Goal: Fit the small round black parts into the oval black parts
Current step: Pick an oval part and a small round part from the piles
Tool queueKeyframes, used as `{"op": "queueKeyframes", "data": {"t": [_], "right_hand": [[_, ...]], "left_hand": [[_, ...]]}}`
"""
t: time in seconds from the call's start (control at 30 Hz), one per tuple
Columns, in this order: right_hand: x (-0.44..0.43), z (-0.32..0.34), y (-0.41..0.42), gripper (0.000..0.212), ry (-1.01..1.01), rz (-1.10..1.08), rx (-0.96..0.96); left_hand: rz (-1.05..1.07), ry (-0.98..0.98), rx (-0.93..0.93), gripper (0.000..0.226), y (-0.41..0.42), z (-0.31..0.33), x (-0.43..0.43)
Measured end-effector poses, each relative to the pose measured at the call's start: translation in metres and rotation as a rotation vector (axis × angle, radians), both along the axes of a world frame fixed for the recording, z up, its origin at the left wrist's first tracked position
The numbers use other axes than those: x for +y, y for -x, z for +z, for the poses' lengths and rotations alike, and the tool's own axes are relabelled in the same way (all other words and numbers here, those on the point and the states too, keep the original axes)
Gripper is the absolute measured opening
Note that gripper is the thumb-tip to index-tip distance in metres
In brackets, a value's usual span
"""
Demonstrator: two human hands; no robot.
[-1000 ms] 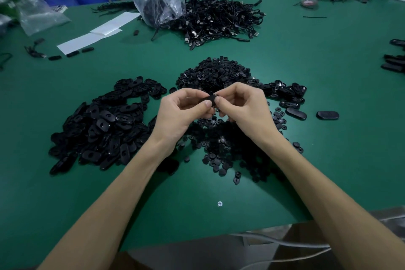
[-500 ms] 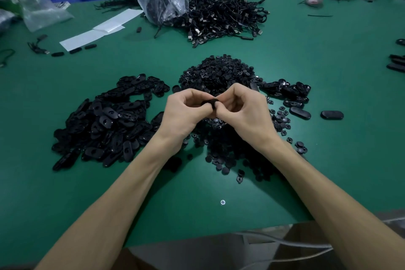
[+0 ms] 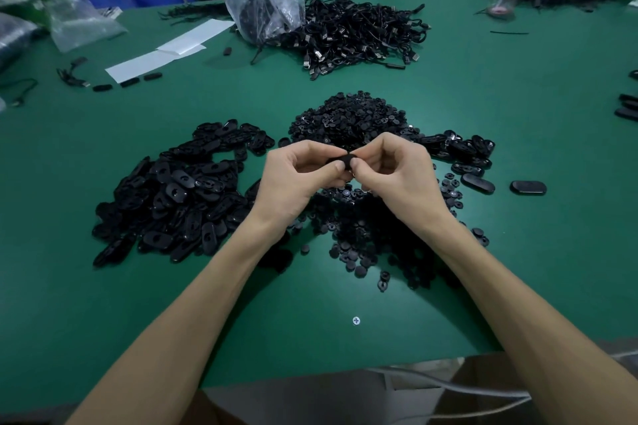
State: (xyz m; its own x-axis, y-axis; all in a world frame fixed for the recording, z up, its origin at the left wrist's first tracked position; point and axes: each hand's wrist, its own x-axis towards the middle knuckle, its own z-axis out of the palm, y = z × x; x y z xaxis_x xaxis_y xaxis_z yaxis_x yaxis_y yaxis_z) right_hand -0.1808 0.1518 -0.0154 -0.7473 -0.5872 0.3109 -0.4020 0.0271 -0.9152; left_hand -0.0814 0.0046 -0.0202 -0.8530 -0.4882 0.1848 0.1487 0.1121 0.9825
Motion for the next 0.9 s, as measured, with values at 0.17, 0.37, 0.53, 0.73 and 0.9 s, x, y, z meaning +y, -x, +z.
{"op": "queueKeyframes", "data": {"t": [0.17,0.37,0.53,0.73,0.9], "right_hand": [[0.006,0.002,0.016,0.005,-0.051,-0.274,0.145],[0.025,-0.004,0.05,0.016,-0.442,-0.711,0.344],[0.031,-0.01,0.059,0.025,-0.671,-0.751,0.348],[0.026,-0.009,0.054,0.026,-0.593,-0.662,0.413],[0.011,-0.007,0.035,0.029,-0.43,-0.188,0.396]], "left_hand": [[0.32,0.478,-0.122,0.022,-0.003,0.01,-0.014],[0.707,1.024,-0.928,0.031,-0.025,0.013,-0.064],[0.728,0.983,-0.945,0.025,-0.027,0.007,-0.08],[0.661,0.804,-0.461,0.023,-0.02,0.008,-0.076],[0.362,0.448,-0.138,0.021,-0.004,0.01,-0.039]]}}
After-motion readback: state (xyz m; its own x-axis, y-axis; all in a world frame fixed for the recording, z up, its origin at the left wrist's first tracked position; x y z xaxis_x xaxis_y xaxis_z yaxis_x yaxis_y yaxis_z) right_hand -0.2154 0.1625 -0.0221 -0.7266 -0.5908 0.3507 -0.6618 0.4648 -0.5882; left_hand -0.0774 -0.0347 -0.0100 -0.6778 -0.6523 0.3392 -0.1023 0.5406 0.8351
